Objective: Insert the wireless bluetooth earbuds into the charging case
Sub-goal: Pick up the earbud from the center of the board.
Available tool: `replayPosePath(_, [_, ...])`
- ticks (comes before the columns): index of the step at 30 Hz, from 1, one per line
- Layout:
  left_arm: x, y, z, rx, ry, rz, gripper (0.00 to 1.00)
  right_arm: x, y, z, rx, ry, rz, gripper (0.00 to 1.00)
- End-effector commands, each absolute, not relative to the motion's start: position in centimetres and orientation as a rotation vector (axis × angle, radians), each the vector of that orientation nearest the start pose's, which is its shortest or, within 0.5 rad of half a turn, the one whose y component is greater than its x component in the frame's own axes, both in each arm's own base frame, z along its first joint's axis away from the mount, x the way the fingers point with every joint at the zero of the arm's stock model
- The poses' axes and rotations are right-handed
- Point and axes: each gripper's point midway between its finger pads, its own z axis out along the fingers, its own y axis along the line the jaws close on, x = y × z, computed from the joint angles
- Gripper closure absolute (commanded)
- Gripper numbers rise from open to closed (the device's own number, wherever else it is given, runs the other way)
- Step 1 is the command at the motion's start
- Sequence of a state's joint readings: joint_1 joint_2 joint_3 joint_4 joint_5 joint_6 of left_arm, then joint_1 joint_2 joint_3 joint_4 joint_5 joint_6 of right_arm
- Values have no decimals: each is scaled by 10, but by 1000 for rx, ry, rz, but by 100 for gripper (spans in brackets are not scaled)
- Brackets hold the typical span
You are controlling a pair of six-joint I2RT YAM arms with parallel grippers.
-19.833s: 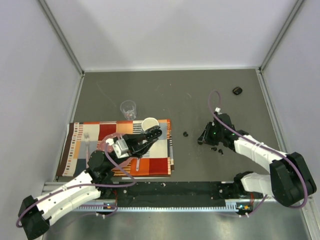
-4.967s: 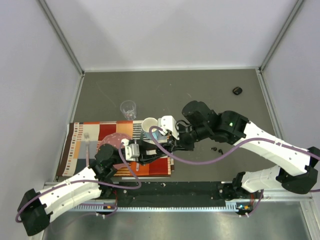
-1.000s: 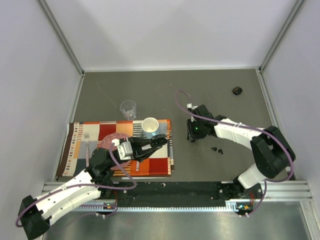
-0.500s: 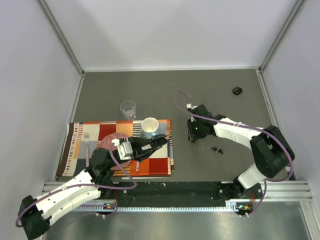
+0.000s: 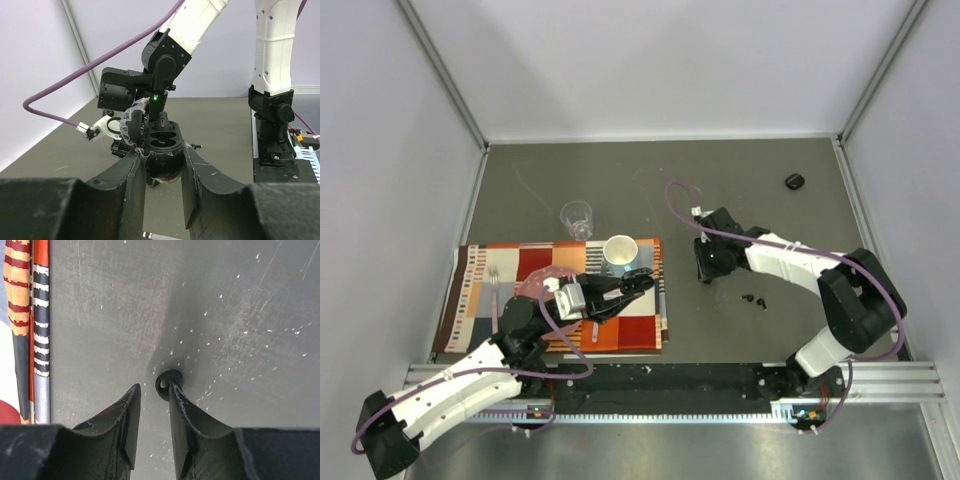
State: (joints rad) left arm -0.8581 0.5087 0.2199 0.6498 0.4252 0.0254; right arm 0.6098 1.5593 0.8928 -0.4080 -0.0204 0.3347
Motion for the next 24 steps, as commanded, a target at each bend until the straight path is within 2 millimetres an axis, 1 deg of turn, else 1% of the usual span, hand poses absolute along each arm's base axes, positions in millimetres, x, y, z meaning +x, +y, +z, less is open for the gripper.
replayPosePath(1, [127, -253, 282, 866, 929, -961, 100, 277, 219, 60, -400, 2585, 364, 71])
replayPosePath(5, [127, -254, 282, 867, 928, -961, 100, 278, 227, 71, -411, 2558, 405, 70])
replayPosePath(8, [127, -253, 282, 867, 928, -959, 100, 277, 230, 73, -416, 2555, 418, 70])
replayPosePath(11, [127, -253, 281, 867, 929, -959, 100, 274, 231, 68, -424, 2574, 426, 70])
replayPosePath(16, [127, -253, 281, 865, 930, -958, 100, 268, 227, 57, -421, 2609, 407, 70])
replayPosePath(24, [127, -253, 280, 863, 933, -962, 100, 265, 222, 47, -414, 2641, 373, 70])
